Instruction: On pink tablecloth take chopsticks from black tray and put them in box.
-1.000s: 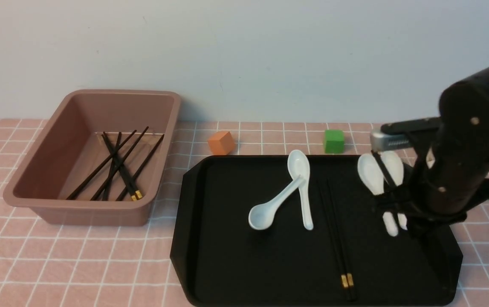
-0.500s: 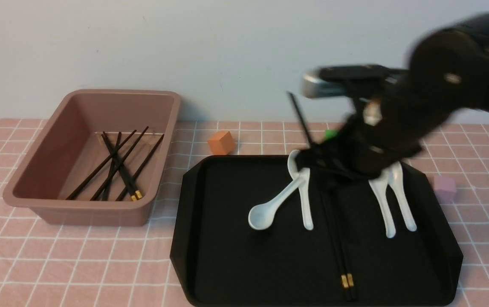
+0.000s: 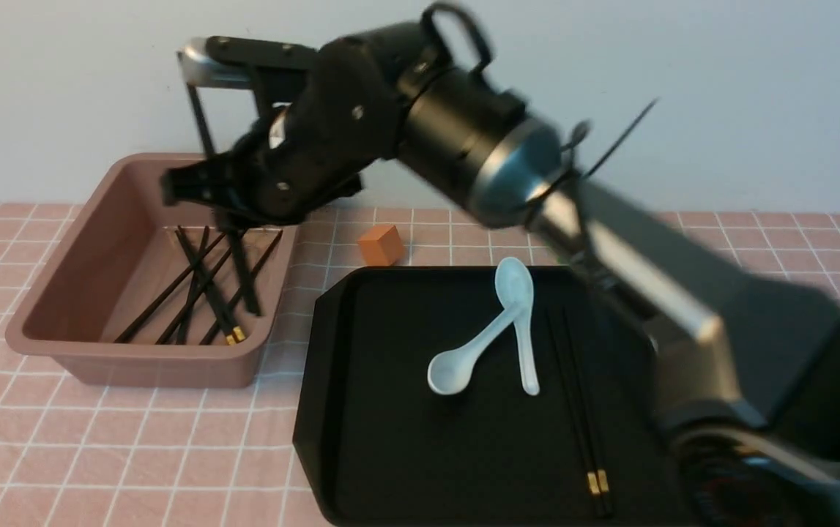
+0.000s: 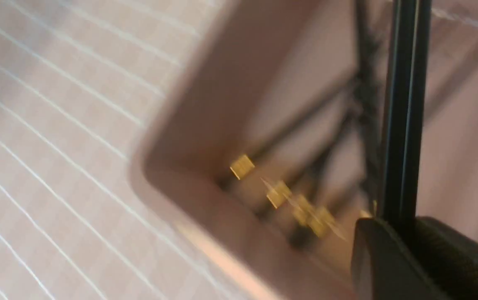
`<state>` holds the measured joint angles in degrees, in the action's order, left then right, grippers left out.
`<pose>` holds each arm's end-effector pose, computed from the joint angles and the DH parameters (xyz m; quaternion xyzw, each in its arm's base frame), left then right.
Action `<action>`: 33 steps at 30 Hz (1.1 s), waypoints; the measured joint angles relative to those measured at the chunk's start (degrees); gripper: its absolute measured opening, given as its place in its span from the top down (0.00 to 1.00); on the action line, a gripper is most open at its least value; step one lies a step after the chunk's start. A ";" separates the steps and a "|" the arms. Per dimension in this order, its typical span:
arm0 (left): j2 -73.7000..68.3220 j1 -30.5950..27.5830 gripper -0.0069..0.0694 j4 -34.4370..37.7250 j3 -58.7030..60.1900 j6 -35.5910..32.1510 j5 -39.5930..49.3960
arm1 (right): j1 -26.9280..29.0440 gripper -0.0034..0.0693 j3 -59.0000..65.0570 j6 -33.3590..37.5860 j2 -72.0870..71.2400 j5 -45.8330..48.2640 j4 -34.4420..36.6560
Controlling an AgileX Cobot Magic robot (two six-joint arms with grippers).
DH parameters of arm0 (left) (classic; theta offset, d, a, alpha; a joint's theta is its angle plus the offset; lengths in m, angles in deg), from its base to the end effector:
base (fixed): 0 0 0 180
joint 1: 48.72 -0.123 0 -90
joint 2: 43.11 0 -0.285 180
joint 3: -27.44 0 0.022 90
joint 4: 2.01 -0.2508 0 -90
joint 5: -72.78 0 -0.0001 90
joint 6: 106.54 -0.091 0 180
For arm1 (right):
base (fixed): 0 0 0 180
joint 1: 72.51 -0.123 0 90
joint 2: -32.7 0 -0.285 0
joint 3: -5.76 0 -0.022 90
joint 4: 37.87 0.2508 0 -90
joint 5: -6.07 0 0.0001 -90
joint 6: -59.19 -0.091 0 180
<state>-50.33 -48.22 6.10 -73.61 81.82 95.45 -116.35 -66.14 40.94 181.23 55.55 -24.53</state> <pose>0.0521 -0.0054 0.1684 -0.0927 0.8068 -0.1048 0.5740 0.3893 0.3960 0.2993 -0.1695 0.8695 0.3288 0.3274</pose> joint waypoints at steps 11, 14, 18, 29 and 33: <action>0.00 0.00 0.60 0.00 0.00 0.00 0.00 | 0.00 0.54 -7.77 0.00 12.24 -11.27 3.60; 0.00 0.00 0.60 0.00 0.00 0.00 0.00 | 0.18 0.40 -8.28 0.00 11.87 -11.02 3.22; 0.00 0.00 0.60 0.00 0.00 0.00 0.00 | 0.43 0.32 -9.69 0.07 9.27 -5.11 1.47; 0.00 0.00 0.60 0.00 0.00 0.00 0.00 | 0.54 0.76 -11.25 12.33 -9.21 22.57 -6.15; 0.00 0.00 0.60 0.00 0.00 0.00 0.00 | 0.54 0.96 -7.82 13.23 -15.07 23.12 -6.55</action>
<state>-50.33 -48.22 6.10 -73.61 81.82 95.45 -115.81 -73.96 54.17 166.16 78.67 -31.08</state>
